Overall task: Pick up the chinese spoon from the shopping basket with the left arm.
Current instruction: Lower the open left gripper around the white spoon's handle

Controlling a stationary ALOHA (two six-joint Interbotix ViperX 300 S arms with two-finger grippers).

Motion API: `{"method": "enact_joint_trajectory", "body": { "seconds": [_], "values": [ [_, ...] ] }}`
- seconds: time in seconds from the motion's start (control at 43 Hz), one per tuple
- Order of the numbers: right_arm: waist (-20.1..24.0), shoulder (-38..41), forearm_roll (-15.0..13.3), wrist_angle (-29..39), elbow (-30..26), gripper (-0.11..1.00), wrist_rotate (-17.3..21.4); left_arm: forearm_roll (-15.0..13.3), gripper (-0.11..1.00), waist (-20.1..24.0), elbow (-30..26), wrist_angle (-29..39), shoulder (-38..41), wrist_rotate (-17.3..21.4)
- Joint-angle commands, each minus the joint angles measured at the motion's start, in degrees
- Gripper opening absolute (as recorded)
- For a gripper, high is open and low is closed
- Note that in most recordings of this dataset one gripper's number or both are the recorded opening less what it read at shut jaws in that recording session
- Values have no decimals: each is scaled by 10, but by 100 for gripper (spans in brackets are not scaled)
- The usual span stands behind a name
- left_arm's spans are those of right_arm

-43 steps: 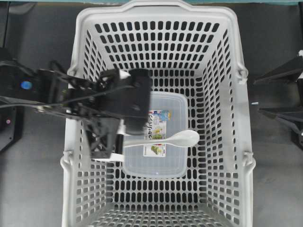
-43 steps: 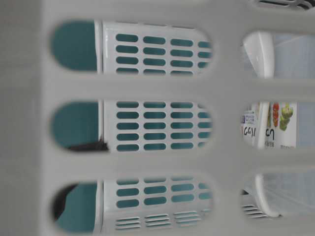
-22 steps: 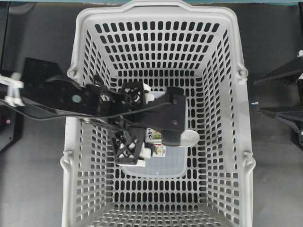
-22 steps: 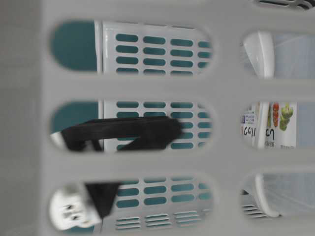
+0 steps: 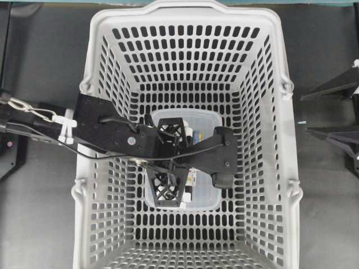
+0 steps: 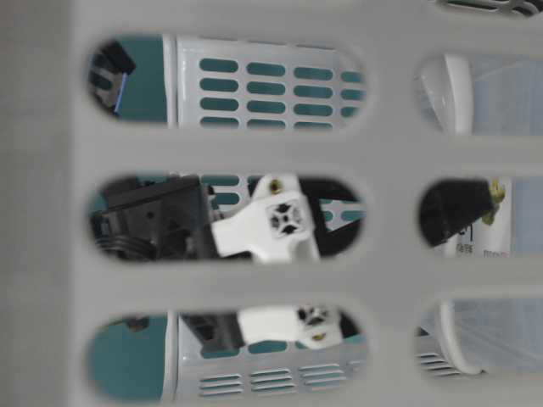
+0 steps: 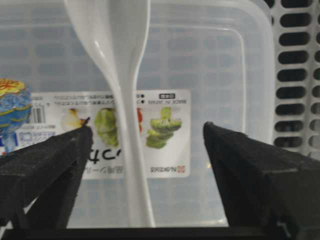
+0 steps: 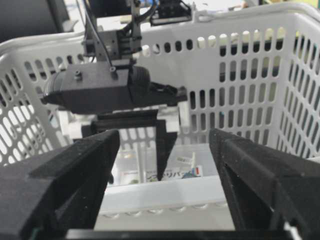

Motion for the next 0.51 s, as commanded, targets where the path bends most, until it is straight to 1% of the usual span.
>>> {"method": "enact_joint_trajectory", "body": {
  "seconds": [0.0,0.116,0.256,0.279,0.326,0.395,0.488],
  "values": [
    [0,3,2,-6,-10,70,0,2,86,1,2,-11,1,-2],
    [0,3,1,-6,-10,70,0,2,85,1,7,-14,4,-4],
    [0,3,2,-6,-10,70,0,2,80,3,13,-15,4,-4],
    [0,3,2,-6,-9,70,0,2,75,2,15,-15,3,-3],
    [0,4,1,-6,-9,70,0,2,69,3,18,-16,2,-3],
    [0,3,1,-6,-9,70,0,2,53,3,20,-17,1,-2],
    [0,4,1,-6,-9,70,0,2,29,4,21,-18,0,0]
  ]
}}
